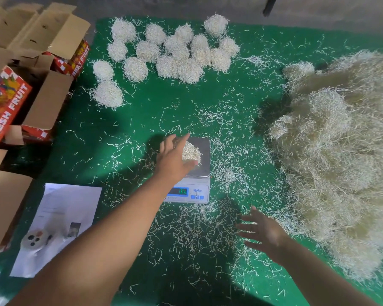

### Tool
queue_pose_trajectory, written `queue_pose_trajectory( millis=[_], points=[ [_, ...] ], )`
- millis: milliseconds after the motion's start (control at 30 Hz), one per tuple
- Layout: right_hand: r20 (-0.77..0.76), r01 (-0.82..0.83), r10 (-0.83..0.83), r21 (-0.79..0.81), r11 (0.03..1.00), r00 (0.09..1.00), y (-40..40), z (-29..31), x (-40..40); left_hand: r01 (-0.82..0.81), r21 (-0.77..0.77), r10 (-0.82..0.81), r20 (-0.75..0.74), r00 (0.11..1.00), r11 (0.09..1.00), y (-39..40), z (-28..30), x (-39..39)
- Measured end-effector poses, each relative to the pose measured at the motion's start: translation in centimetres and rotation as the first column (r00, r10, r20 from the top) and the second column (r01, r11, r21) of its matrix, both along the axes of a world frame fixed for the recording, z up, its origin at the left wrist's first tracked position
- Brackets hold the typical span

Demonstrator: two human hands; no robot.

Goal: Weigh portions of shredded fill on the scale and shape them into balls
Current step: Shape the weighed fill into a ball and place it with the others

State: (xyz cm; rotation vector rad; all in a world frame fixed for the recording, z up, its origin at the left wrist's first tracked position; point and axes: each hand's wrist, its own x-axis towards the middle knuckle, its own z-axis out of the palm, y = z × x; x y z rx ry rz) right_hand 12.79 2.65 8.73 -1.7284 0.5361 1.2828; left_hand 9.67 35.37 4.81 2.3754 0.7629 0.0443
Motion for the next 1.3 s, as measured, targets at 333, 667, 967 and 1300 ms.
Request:
queue_pose_trajectory(
  millis=[333,667,967,1300],
  points=[
    [-0.006,0.043,-0.043,-0.057,0.997,0.999,-0.2,-1.0,0.4,0.021,0.12,0.0,-0.177,0.984,0.993,-1.9,-2.6,0.1],
    [-0.003,0.011,-0.011,-0.036,0.999,1.0,0.5,-1.5,2.0,0.011,0.037,-0.001,-0.25,0.968,0.999,-11.8,-4.4,-9.1],
    [0.016,-0.052,0.052,0.046,0.998,0.999,1.9,-0.4,1.8,0.117,-0.033,-0.12,-0.395,0.911,0.993,-14.6,-5.2,-15.5],
    [-0.011,-0.264,0.268,0.121,0.957,0.963,3.3,0.2,-0.5,-0.085,-0.507,0.064,-0.059,0.996,0.858,-12.1,-0.4,-13.3]
  ],
)
